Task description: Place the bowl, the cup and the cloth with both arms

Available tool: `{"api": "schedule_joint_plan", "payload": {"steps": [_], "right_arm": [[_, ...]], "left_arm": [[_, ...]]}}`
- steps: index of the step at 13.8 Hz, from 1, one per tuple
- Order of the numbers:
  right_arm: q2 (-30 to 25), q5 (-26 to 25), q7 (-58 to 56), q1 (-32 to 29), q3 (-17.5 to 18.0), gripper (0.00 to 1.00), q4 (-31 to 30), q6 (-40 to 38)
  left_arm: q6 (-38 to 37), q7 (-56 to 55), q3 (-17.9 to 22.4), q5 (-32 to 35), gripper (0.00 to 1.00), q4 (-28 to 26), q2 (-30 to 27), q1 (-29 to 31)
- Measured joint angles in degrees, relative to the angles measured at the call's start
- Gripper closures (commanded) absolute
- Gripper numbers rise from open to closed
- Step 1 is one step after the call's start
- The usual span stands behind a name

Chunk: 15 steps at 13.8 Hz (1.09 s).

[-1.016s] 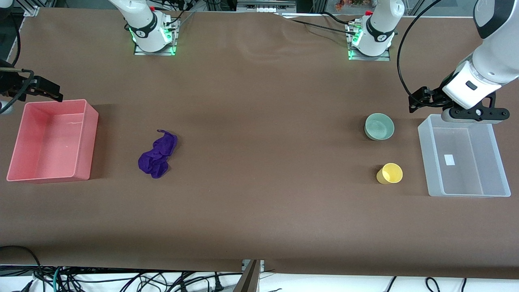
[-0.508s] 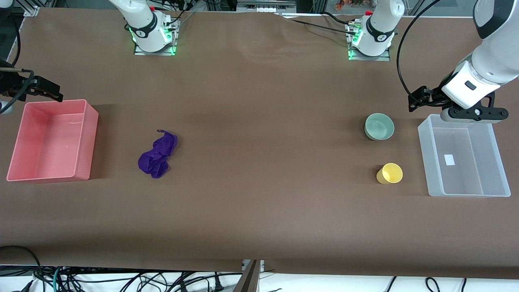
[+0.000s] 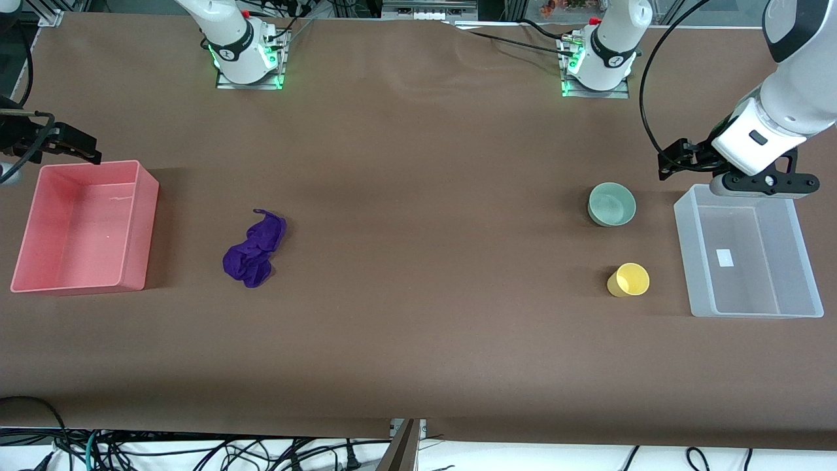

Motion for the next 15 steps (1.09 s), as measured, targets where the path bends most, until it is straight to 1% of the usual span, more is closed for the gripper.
{"api": "schedule_joint_plan", "payload": {"steps": [5, 9, 11, 13, 15], "right_arm": [[0.0, 0.1, 0.0, -0.1, 0.0, 0.00, 0.0, 0.0], [0.2, 1.8, 0.0, -0.1, 0.0, 0.00, 0.0, 0.2], [1.2, 1.9, 0.0, -0.1, 0.1, 0.00, -0.2, 0.2], [2.3, 1.9, 0.0, 0.0, 0.2, 0.00, -1.7, 1.8], [3.2, 1.9, 0.0, 0.0, 0.5, 0.00, -4.8, 5.1]], "left_arm": [[0.0, 0.0, 0.0, 0.0, 0.00, 0.0, 0.0, 0.0], [0.0, 0.0, 0.0, 0.0, 0.00, 0.0, 0.0, 0.0], [-0.1, 0.0, 0.0, 0.0, 0.00, 0.0, 0.0, 0.0], [-0.1, 0.0, 0.0, 0.0, 0.00, 0.0, 0.0, 0.0], [-0.1, 0.0, 0.0, 0.0, 0.00, 0.0, 0.0, 0.0]]}}
